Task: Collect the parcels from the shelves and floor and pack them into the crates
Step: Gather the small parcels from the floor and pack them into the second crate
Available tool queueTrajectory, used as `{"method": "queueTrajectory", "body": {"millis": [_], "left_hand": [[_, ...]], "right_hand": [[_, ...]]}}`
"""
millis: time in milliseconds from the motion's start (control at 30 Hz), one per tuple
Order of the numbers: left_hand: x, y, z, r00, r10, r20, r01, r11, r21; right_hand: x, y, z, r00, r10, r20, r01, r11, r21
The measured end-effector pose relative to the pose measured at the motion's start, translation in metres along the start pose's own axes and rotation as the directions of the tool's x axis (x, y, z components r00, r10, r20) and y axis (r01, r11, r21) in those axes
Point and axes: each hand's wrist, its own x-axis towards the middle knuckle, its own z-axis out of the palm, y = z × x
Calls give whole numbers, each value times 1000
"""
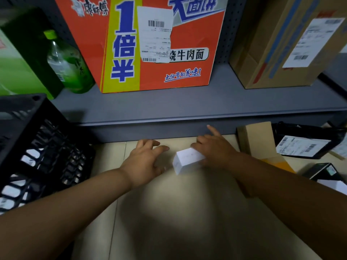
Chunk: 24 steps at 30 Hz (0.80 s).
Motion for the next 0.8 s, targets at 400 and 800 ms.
{"method": "queueTrajectory", "body": {"millis": [400,800], "left_hand": [[-34,-15,-65,920,-87,381,293,798,-526],[-89,-59,-105,993,97,-60,-84,979,188]], "right_hand": [[-6,-90,-68,742,-233,-629,175,972,-154],[-10,-124,-120,966,-54,-251,77,994,83]]}}
